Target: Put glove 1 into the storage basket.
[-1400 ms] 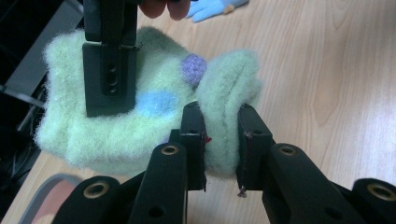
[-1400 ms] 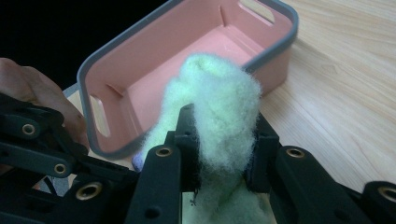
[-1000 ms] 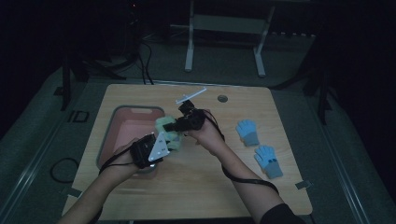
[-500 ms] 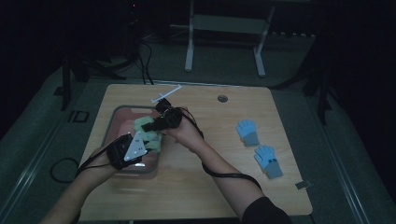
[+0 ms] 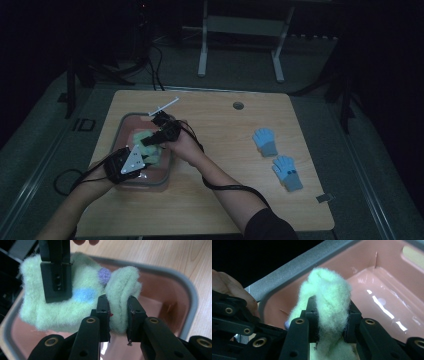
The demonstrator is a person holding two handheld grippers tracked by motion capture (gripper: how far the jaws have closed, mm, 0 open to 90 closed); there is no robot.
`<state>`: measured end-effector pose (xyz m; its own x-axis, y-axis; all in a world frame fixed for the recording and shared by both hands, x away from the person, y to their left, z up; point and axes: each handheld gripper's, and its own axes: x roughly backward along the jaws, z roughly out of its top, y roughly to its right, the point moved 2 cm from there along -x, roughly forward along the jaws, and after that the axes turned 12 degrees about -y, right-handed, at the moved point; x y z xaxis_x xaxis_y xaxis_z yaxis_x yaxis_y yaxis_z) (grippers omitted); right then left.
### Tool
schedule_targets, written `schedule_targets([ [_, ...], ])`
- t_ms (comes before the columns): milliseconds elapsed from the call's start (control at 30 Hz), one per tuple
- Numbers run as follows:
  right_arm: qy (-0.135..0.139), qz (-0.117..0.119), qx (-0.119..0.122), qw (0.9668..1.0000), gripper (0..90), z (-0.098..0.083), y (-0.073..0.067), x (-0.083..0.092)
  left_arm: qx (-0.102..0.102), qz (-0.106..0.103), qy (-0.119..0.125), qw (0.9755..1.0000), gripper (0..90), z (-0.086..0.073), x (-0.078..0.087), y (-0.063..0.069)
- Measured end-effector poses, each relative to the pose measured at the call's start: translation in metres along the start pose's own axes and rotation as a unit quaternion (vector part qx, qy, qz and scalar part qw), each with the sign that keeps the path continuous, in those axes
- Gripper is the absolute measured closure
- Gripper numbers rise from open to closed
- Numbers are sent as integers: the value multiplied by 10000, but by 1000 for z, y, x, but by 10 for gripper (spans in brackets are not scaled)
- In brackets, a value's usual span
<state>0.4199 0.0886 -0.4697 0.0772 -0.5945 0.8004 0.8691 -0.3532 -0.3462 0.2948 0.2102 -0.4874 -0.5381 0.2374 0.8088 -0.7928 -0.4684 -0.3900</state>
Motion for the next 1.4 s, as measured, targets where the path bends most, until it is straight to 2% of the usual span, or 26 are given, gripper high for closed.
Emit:
schedule_targets([
  [167,-217,-57,-54,9997,715,-4,7,-17,37,-274,-173,9995,761,-5,-15,-1],
  [233,-297,-106,-51,9995,714,-4,9,-22,-20,-304,-225,9993,761,-5,-19,-2],
  [367,-371,-156,-80,9992,714,-4,14,-28,-126,-361,-307,9988,760,-5,-25,-5],
  [567,-524,-207,-128,9983,708,-2,18,-34,-155,-607,-440,9971,759,-6,-32,-12],
  [633,-573,-272,-70,9980,688,0,17,-36,-176,-676,-496,9963,758,-5,-34,-13],
  [733,-609,-312,-111,9976,607,1,17,-36,-191,-818,-656,9943,752,-4,-39,-15],
  [800,-542,-473,-90,9974,549,1,18,-34,-222,-931,-782,9923,744,-3,-43,-15],
  [867,-498,-445,-132,9977,514,1,19,-30,-267,-1050,-964,9894,731,-2,-48,-15],
  [933,-464,-445,-126,9978,498,1,20,-27,-288,-1032,-1051,9887,710,-1,-49,-14],
  [1000,-435,-428,-119,9981,480,-1,20,-23,-175,-1087,-1048,9884,665,0,-49,-15],
  [1100,-351,-385,-113,9986,456,-2,20,-16,38,-1058,-1030,9890,576,1,-47,-17],
  [1167,-270,-380,-108,9989,436,-4,19,-10,165,-972,-942,9907,513,1,-43,-18],
  [1267,-162,-339,-104,9992,410,-7,19,-3,421,-864,-757,9925,477,1,-35,-19],
  [1333,-99,-298,-91,9995,397,-11,18,3,614,-878,-636,9922,476,2,-30,-20],
  [1400,-49,-299,-58,9995,387,-14,16,9,704,-896,-580,9918,465,3,-26,-19],
])
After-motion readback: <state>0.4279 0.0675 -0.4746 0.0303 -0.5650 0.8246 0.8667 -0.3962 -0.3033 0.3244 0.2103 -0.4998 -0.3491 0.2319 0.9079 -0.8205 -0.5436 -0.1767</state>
